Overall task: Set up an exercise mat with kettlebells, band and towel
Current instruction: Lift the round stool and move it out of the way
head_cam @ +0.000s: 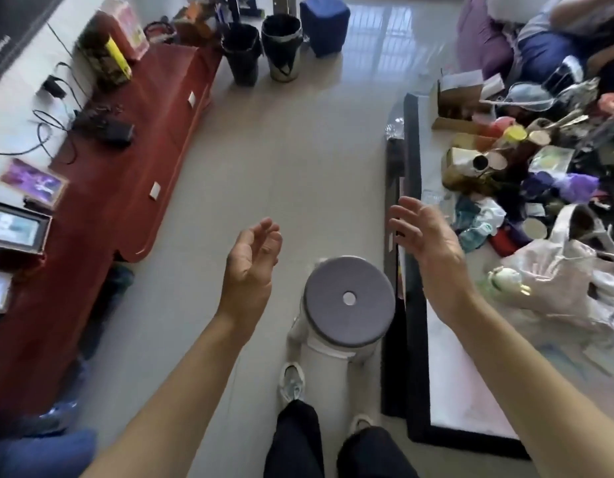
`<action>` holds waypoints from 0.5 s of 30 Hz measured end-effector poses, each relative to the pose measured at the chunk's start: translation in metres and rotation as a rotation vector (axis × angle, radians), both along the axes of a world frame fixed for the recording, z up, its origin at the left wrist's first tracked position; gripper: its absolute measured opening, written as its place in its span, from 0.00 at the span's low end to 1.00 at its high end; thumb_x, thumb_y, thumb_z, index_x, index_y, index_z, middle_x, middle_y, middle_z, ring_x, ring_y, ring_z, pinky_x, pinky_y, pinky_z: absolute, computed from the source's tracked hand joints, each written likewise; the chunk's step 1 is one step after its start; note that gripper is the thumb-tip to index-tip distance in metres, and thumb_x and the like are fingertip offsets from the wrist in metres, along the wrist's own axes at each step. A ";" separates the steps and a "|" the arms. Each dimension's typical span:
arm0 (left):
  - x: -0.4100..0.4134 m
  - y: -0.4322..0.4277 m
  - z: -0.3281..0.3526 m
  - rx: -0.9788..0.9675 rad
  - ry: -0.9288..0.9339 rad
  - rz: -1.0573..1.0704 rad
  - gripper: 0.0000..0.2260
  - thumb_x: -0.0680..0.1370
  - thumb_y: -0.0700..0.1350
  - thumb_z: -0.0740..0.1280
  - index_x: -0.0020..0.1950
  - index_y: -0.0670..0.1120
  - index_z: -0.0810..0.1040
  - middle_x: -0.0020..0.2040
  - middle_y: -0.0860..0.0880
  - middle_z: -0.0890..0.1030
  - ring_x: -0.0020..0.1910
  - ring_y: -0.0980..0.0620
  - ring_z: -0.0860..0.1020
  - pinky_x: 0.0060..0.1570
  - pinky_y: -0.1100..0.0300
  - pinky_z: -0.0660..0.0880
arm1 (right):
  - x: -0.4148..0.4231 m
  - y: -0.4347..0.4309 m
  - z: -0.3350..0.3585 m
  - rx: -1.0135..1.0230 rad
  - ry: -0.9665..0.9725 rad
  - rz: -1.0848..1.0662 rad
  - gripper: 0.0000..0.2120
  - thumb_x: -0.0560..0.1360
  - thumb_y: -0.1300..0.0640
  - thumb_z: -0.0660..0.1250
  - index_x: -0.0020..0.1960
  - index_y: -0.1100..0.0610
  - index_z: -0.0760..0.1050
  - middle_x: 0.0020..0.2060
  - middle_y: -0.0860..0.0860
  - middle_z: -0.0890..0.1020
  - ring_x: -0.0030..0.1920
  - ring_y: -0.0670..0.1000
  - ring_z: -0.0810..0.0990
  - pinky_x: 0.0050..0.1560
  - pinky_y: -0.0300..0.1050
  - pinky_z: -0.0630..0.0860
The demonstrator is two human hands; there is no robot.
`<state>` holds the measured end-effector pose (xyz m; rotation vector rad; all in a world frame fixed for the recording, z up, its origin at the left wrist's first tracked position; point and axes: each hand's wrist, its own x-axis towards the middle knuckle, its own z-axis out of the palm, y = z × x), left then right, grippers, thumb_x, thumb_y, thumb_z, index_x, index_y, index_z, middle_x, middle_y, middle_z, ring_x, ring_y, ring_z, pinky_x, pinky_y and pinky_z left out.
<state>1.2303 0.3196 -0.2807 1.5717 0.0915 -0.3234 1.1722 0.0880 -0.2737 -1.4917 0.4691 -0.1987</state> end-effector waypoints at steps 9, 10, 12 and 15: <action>0.031 -0.042 -0.136 0.094 0.188 -0.036 0.25 0.77 0.57 0.64 0.72 0.50 0.69 0.69 0.48 0.77 0.69 0.53 0.76 0.71 0.48 0.72 | 0.026 -0.039 -0.133 -0.022 0.188 -0.096 0.27 0.76 0.34 0.56 0.70 0.46 0.70 0.65 0.48 0.80 0.66 0.48 0.78 0.71 0.48 0.71; 0.031 -0.046 -0.155 0.108 0.214 -0.024 0.29 0.75 0.59 0.64 0.74 0.49 0.67 0.70 0.47 0.76 0.69 0.53 0.75 0.72 0.47 0.71 | 0.025 -0.045 -0.153 -0.015 0.215 -0.101 0.27 0.77 0.35 0.54 0.71 0.47 0.69 0.65 0.48 0.79 0.67 0.48 0.77 0.71 0.47 0.71; 0.027 -0.054 -0.193 0.141 0.241 -0.006 0.35 0.74 0.62 0.64 0.77 0.48 0.64 0.72 0.47 0.75 0.70 0.52 0.75 0.72 0.46 0.70 | 0.022 -0.056 -0.193 -0.027 0.263 -0.082 0.27 0.77 0.36 0.53 0.71 0.47 0.68 0.65 0.48 0.79 0.67 0.48 0.77 0.68 0.44 0.72; 0.016 -0.064 -0.244 0.198 0.280 0.001 0.45 0.69 0.70 0.64 0.80 0.49 0.57 0.73 0.50 0.73 0.69 0.54 0.75 0.72 0.48 0.70 | 0.016 -0.072 -0.248 -0.059 0.357 -0.044 0.30 0.76 0.34 0.52 0.73 0.48 0.67 0.67 0.49 0.77 0.66 0.46 0.76 0.65 0.40 0.72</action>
